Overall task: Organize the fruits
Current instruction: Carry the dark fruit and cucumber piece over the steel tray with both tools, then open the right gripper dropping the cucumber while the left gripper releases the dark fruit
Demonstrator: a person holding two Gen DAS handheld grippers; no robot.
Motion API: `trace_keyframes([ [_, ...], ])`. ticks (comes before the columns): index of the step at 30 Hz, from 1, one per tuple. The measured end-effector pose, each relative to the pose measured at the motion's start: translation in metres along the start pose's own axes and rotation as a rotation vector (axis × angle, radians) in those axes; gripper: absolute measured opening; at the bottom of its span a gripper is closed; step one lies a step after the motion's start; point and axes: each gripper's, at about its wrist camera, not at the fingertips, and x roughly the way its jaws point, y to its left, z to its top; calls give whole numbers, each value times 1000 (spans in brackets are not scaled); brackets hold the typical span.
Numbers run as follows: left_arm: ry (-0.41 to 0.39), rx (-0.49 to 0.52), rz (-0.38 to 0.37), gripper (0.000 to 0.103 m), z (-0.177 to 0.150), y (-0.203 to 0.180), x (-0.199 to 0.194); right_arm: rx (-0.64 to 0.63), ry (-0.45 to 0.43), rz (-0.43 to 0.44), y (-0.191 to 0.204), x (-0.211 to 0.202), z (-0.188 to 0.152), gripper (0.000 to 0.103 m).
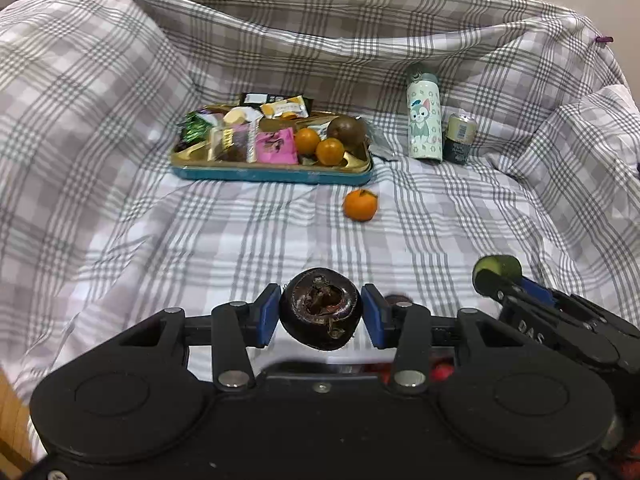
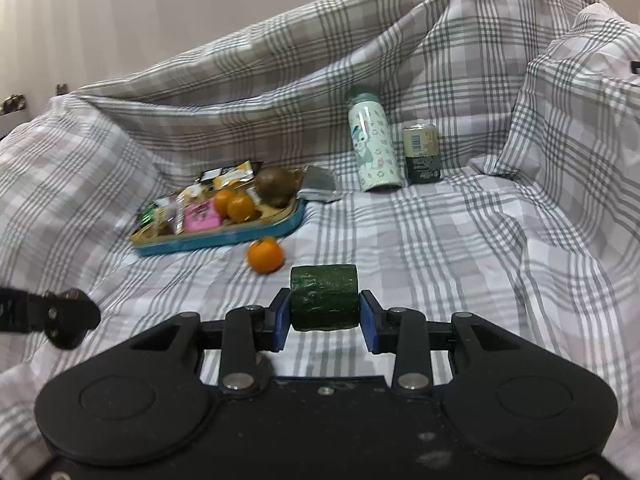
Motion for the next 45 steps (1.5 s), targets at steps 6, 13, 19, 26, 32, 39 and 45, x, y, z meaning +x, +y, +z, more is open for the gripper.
trace_keyframes([
  [6, 33, 17, 21, 52, -33, 2, -18, -24, 56, 16, 15, -49, -29, 37],
  [13, 107, 21, 12, 52, -70, 0, -25, -32, 144, 30, 23, -82, -51, 37],
  [19, 154, 33, 7, 51, -96, -2, -30, -43, 198, 29, 27, -101, -66, 37],
  [26, 206, 36, -14, 51, -109, -3, -26, -75, 247, 45, 36, -107, -79, 37],
  [32, 212, 47, -34, 51, -109, -9, -20, -73, 259, 46, 37, -103, -80, 37],
  [39, 134, -7, -16, 51, -80, -4, -9, -73, 267, 35, 36, -93, -77, 37],
  [45, 115, -29, 27, 51, -69, 0, 7, -96, 266, 51, 43, -86, -78, 37],
])
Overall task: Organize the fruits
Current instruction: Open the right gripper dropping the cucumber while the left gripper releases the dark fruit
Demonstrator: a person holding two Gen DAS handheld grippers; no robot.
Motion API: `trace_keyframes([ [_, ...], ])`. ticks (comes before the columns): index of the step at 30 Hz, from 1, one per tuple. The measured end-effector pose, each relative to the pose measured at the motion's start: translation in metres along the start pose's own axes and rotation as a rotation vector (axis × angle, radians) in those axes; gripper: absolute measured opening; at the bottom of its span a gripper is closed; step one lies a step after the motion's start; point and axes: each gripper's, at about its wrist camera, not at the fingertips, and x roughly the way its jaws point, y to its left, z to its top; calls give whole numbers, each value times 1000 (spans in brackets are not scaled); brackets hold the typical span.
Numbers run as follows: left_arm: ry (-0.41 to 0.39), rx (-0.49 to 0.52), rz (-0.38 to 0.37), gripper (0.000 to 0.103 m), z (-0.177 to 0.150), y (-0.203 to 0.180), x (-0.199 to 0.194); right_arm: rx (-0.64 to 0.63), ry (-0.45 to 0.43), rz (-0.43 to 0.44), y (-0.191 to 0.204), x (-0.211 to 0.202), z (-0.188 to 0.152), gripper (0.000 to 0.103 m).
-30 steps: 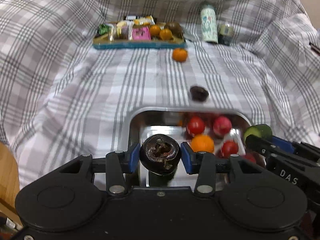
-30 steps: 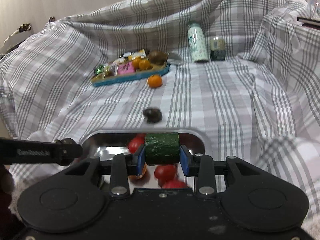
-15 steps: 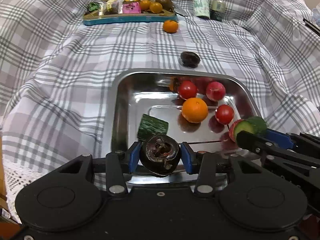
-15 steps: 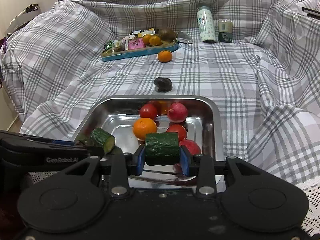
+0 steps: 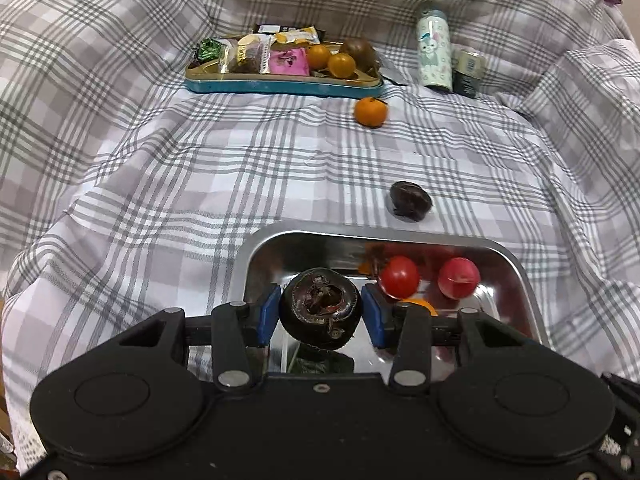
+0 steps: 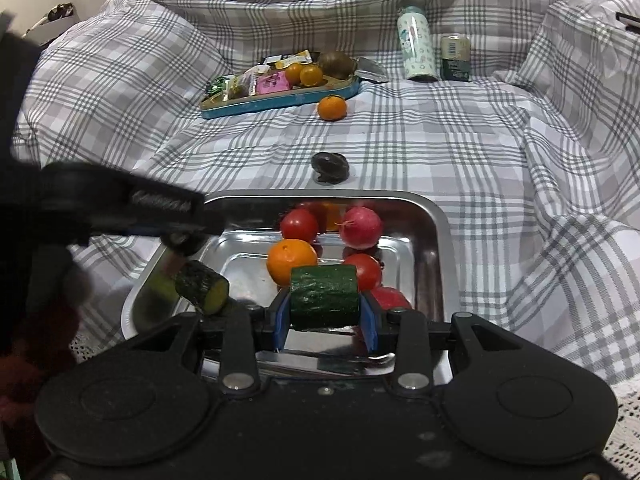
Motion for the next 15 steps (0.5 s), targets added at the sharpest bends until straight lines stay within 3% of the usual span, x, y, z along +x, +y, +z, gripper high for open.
trace_keyframes([
  [15, 19, 9, 13, 52, 0, 3, 9, -15, 0, 7, 4, 16, 8, 38],
])
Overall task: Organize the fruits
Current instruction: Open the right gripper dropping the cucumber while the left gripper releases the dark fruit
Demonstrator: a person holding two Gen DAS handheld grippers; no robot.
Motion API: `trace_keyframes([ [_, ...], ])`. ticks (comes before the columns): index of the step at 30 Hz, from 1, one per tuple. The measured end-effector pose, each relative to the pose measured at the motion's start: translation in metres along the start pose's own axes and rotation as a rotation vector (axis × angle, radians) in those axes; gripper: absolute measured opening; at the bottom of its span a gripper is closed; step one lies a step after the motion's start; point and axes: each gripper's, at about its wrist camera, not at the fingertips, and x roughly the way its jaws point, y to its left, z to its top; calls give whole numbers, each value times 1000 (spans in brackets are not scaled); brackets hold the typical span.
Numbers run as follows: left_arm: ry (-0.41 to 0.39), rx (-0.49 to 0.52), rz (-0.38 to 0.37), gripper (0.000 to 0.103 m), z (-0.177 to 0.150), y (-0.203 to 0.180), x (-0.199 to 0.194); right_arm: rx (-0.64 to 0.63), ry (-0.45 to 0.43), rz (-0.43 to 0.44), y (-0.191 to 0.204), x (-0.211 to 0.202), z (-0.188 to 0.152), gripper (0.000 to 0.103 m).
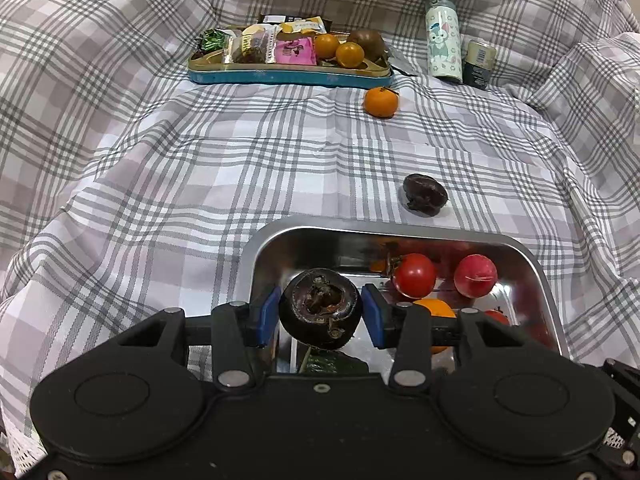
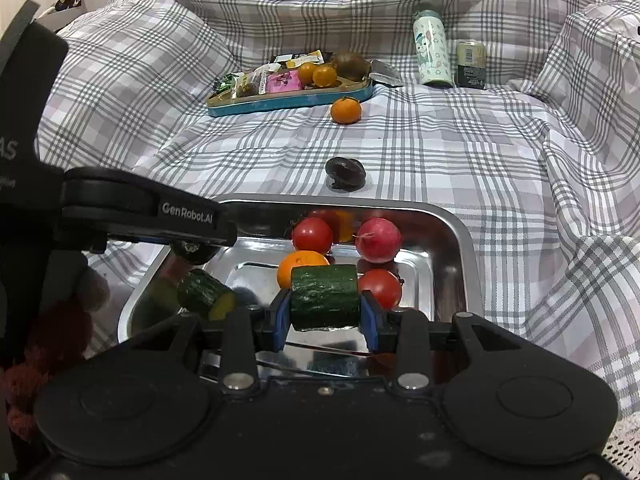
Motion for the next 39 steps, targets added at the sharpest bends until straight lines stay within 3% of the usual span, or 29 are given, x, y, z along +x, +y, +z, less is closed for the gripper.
trace_keyframes([
  [25, -10, 22, 8, 51, -7, -3, -11, 13, -32, -19, -2, -6, 0, 38],
  [39, -27, 41, 17, 51, 10, -6, -7, 50, -51, -80, -27, 3, 19, 38],
])
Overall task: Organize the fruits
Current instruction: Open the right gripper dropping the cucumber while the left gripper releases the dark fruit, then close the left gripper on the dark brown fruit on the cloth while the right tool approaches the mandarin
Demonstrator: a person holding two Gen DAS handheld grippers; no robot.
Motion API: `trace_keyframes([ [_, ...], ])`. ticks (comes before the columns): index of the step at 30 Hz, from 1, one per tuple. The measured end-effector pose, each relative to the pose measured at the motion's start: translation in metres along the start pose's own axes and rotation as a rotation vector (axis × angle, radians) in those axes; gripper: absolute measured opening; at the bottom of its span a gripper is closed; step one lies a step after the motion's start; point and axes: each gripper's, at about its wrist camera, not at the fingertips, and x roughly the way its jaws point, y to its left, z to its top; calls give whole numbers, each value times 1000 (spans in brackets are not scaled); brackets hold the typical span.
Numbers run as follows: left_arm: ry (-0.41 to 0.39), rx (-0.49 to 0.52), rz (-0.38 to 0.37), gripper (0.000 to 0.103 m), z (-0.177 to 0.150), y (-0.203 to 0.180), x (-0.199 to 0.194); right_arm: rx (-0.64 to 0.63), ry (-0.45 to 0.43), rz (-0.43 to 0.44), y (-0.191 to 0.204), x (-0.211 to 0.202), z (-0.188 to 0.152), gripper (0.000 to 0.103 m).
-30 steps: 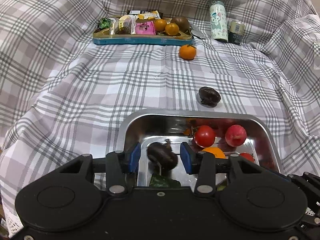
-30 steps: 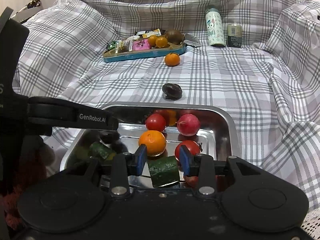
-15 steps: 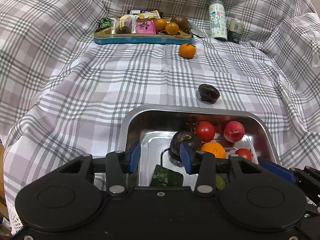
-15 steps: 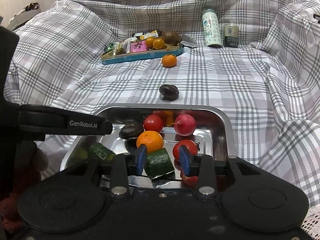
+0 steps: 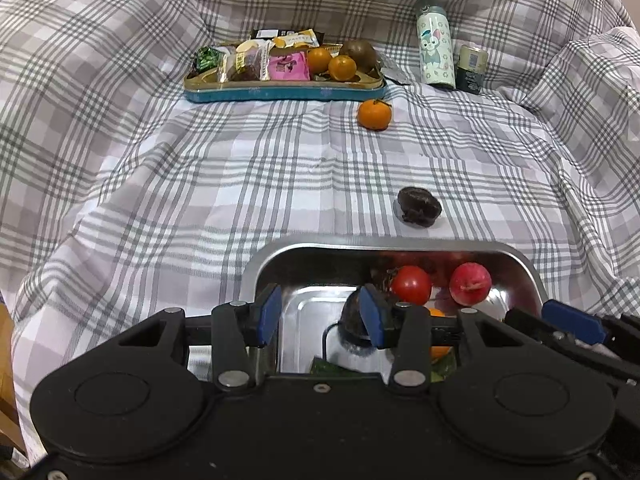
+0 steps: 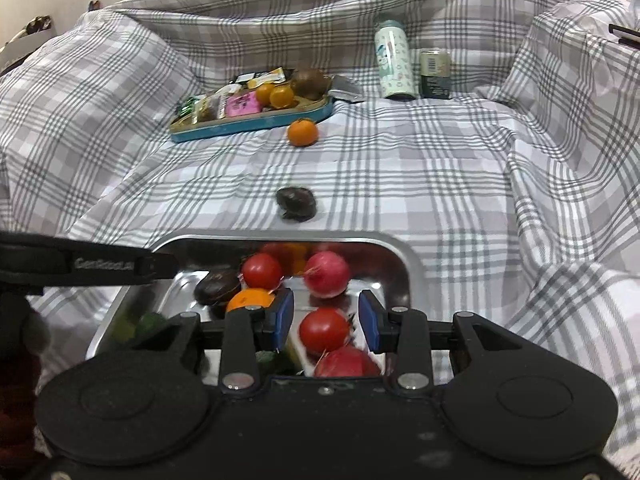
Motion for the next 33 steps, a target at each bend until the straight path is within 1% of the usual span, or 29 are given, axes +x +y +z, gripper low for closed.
trace_keyframes([
  [14, -41, 89, -46, 51, 28, -34, 17, -26, -96, -62, -20, 30, 48, 38],
  [24, -54, 152, -66, 51, 43, -58, 43, -34, -139, -55, -28, 50, 81, 38],
  [29, -64, 201, -57, 51, 46, -72, 57, -50, -150, -54, -31, 61, 99, 38],
  [33, -46, 226, -58, 52, 47, -78, 70, -50, -159, -57, -33, 67, 109, 38],
])
